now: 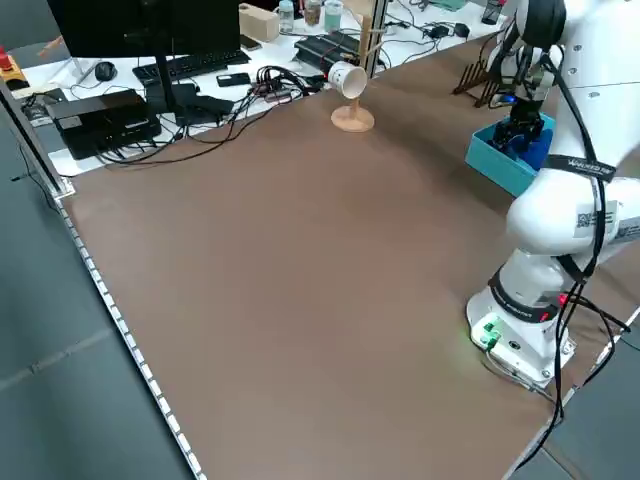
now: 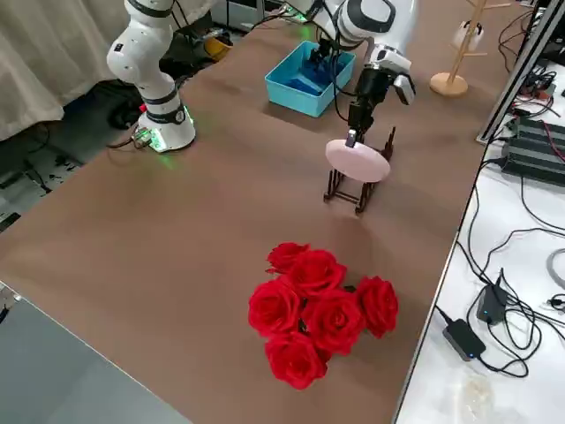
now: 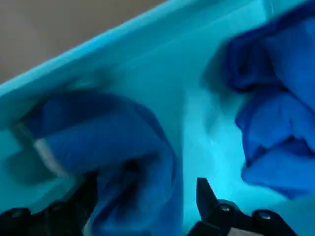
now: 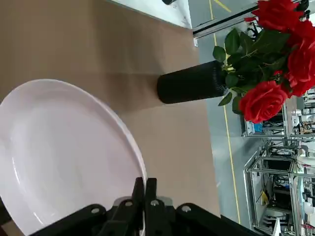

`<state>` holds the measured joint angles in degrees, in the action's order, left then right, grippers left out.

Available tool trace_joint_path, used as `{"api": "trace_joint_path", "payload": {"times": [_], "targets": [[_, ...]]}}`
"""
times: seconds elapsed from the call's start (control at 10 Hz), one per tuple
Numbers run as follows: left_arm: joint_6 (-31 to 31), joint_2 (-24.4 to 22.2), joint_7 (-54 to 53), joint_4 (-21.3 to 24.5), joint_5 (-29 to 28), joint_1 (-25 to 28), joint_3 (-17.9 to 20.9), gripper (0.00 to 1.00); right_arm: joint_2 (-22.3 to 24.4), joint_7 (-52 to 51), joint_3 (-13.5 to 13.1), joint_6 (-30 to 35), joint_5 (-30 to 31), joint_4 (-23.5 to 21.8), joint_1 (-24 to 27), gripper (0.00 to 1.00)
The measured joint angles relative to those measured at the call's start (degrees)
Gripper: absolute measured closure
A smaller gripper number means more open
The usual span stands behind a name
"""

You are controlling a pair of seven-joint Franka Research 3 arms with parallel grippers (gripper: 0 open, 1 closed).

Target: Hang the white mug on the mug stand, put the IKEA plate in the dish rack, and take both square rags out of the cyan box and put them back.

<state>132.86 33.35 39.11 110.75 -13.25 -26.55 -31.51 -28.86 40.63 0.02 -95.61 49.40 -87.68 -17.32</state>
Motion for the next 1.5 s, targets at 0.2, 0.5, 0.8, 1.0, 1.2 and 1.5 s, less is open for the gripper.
{"api": "trace_joint_path", "payload": {"times": [0.2, 0.5, 0.8, 1.0, 1.2, 1.5], "targets": [[1.84, 1.68, 1.63, -0.27, -0.24, -1.87, 1.89, 0.04, -0.23, 0.48, 0.00, 0.50, 0.02, -0.01, -0.87, 0.97], [3.95, 2.19, 4.42, -0.45, -0.26, -8.32, 8.15, 0.08, -1.72, 3.01, -0.02, 0.99, 0.16, -0.29, -1.57, 0.97], [4.16, 2.35, 5.70, -0.76, -0.29, -9.63, 9.27, 0.52, -3.94, 6.69, -0.04, 2.33, 1.47, -0.60, -2.87, 0.97], [4.07, 2.27, 5.73, -1.32, -0.30, -9.54, 9.42, 0.81, -4.80, 8.67, -0.05, 2.58, 1.92, -0.62, -3.47, 0.97], [1.83, 1.90, 5.70, -2.81, -0.35, -9.38, 9.47, 0.93, -5.88, 10.55, -0.04, 2.61, 2.99, -0.67, -3.68, 0.97], [-3.78, -2.85, 5.00, -5.33, -0.39, -9.16, 9.49, 0.93, -6.44, 11.01, -0.12, 2.59, 3.39, -0.67, -3.88, 0.67]]}}
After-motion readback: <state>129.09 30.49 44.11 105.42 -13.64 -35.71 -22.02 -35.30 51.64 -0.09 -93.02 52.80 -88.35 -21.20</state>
